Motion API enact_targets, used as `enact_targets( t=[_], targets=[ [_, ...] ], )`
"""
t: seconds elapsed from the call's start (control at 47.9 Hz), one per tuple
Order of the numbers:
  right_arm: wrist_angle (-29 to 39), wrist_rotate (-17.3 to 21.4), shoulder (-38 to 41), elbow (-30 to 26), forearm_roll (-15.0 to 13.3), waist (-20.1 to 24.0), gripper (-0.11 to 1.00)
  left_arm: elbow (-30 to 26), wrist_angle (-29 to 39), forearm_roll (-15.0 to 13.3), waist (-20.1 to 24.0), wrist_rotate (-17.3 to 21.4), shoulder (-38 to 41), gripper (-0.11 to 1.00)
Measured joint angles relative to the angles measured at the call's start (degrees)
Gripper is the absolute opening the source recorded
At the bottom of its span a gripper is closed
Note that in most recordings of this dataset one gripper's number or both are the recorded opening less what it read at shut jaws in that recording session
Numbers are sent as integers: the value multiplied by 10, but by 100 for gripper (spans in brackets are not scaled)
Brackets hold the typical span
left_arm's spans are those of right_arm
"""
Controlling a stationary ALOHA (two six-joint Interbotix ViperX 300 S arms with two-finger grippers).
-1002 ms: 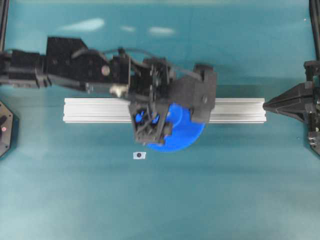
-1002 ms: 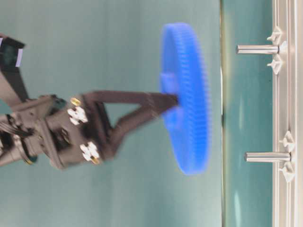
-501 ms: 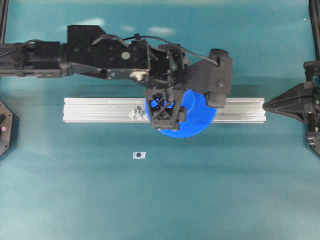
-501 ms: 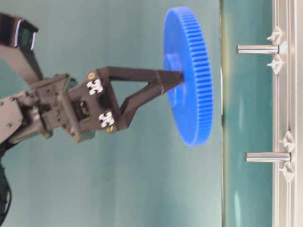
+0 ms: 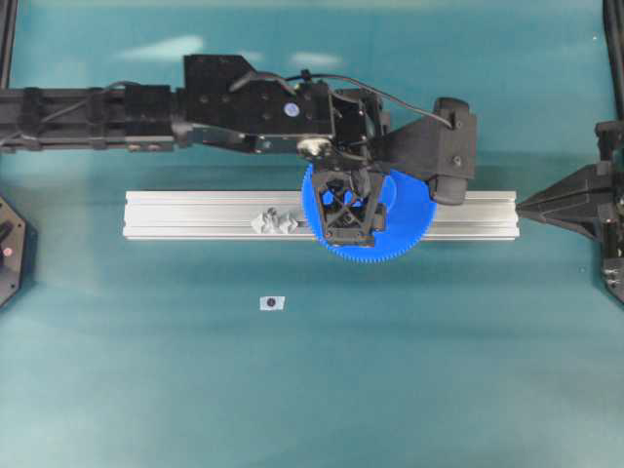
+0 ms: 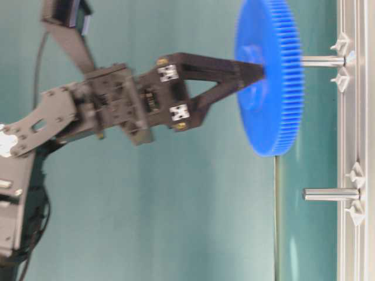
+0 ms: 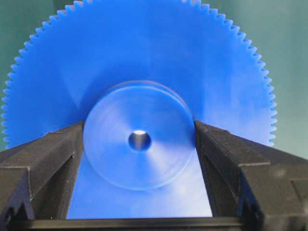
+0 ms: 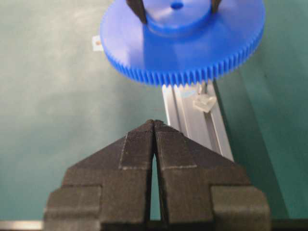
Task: Insert the large gear onto the shaft.
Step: 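Lift the gear and swing it upright over the rail, then align the gear's hole with the left shaft and push it on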
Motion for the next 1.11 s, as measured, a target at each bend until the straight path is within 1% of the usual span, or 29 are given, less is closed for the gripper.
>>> enact_targets(
  t=[0.146, 0.626, 0.856, 1.106],
  targets=[
    [-1, 3, -2, 0, 0, 1, 5, -2, -3, 0, 2, 0, 12, 77],
    [0, 4, -2, 3, 0, 1, 5, -33, -7, 0, 7, 1, 51, 77],
    [0, 4, -2, 3, 0, 0, 5, -45, -8, -1, 11, 20, 58, 76],
    [0, 4, -2, 2, 0, 0, 5, -49, -8, -1, 20, 24, 63, 77]
  ],
)
